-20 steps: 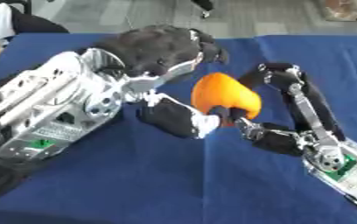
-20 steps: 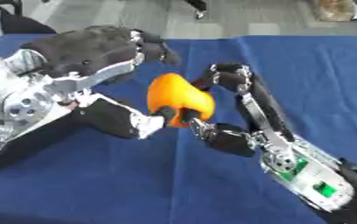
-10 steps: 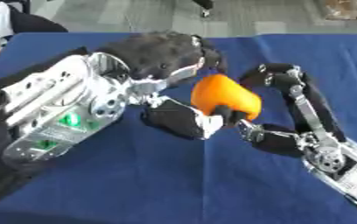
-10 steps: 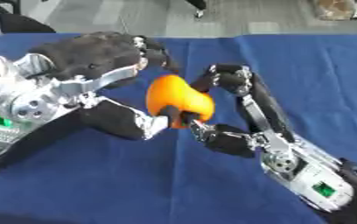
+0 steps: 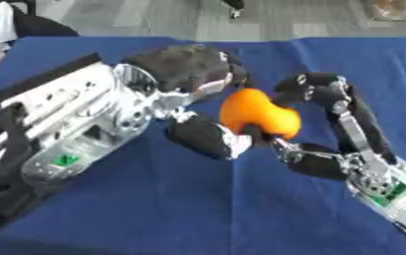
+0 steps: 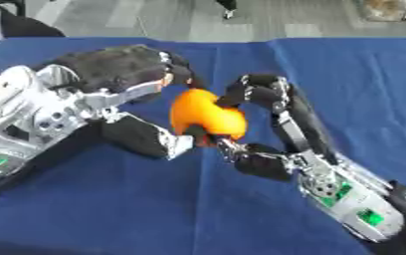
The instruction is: Pick up the objects with one hand, pass them to the other hand, and then place them into the box on the other side of the table.
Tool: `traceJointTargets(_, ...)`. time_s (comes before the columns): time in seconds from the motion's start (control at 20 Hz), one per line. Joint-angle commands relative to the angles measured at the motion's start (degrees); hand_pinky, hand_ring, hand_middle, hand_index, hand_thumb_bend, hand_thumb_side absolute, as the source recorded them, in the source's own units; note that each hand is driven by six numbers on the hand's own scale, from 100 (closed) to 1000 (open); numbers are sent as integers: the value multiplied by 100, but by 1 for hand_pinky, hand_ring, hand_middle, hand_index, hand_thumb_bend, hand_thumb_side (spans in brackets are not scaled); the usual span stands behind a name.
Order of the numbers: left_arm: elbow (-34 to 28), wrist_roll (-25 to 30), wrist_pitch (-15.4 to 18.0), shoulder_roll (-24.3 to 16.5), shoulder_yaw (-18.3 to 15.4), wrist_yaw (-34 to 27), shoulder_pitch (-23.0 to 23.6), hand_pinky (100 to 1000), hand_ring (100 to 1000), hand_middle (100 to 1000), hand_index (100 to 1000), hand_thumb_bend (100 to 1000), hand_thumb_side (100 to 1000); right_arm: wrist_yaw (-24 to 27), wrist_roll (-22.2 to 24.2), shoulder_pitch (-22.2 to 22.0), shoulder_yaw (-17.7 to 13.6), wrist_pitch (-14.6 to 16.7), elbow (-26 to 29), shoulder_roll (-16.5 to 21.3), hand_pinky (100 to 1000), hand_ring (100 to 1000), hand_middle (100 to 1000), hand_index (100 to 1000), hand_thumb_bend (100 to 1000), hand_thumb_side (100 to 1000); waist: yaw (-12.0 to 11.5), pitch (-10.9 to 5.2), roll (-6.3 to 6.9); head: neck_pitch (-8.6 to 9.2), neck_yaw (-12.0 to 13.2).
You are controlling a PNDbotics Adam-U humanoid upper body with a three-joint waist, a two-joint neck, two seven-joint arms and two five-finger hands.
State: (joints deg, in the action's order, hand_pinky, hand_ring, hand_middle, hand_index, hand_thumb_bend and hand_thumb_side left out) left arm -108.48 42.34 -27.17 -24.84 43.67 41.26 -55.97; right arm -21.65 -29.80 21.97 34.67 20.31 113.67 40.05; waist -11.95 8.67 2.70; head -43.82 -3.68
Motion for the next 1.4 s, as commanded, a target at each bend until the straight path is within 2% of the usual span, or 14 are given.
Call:
traceJointTargets(0.05,76,358,-350,-13,-23,19,-57,922,849,741,828,181,456,-46,-6,81,-56,39,92,53,623,469,422,591,117,100,5,29,62,-30,19)
traceJointTargets(0.1,86,339,-365,-5,-26,-3,-54,907,824,698,779,151,305,-57,-4,80,-50,30,92,50,623,468,423,592,115,100,4,31,62,-30,20)
traceJointTargets(0.15,81,297,-418,6,-44,-59,-46,897,808,671,755,100,262,-74,-1,77,-44,17,92,48,624,466,424,592,112,100,3,32,61,-30,18)
traceJointTargets(0.2,58,228,-494,11,-61,-153,-41,885,788,641,731,100,255,-94,1,74,-39,3,92,46,625,465,426,592,110,100,1,32,61,-30,14)
traceJointTargets(0.35,-132,-162,-800,20,-149,-741,-31,768,642,481,620,100,244,-191,65,50,-26,-115,92,47,646,482,454,606,157,100,-8,33,56,-30,-4)
traceJointTargets(0.55,-418,-1050,-1149,-14,-231,-2149,-18,726,588,420,547,100,254,-264,266,-16,16,-468,92,32,649,488,463,617,208,100,-19,45,46,-30,-28)
traceJointTargets(0.65,-453,-1391,-1213,-41,-210,-2695,-20,710,563,388,493,100,256,-224,328,-39,23,-643,92,26,662,503,480,639,320,100,-21,54,44,-30,-35)
traceJointTargets(0.75,-450,-1647,-1228,-63,-172,-3018,-34,705,552,376,464,100,253,-264,427,-43,26,-782,92,31,693,539,518,675,527,100,-21,62,41,-30,-38)
traceJointTargets(0.8,-445,-1737,-1227,-74,-148,-3083,-43,702,548,373,457,100,252,-323,474,-45,23,-837,92,32,707,556,536,688,573,100,-21,65,40,-30,-38)
traceJointTargets(0.85,-438,-1799,-1224,-87,-126,-3104,-50,695,537,364,441,100,251,-394,524,-52,23,-900,92,36,746,607,591,732,670,100,-20,67,40,-30,-36)
traceJointTargets(0.9,-422,-1840,-1221,-104,-107,-3073,-55,691,529,361,435,100,250,-480,586,-62,17,-989,92,44,771,649,635,770,755,155,-21,67,39,-30,-36)
traceJointTargets(0.95,-404,-1860,-1211,-115,-93,-3014,-58,687,522,358,429,100,249,-559,636,-69,12,-1073,92,46,789,700,688,818,812,268,-23,66,38,-30,-37)
traceJointTargets(1.1,-308,-1818,-1136,-157,-68,-2659,-55,682,519,359,421,100,245,-758,705,-88,-16,-1320,92,59,817,772,773,880,782,440,-28,59,34,-30,-39)
traceJointTargets(1.4,-99,-1433,-934,-217,-75,-1797,7,675,518,362,415,100,245,-971,653,-141,-17,-1612,92,71,827,798,809,906,768,529,-37,48,27,-30,-22)
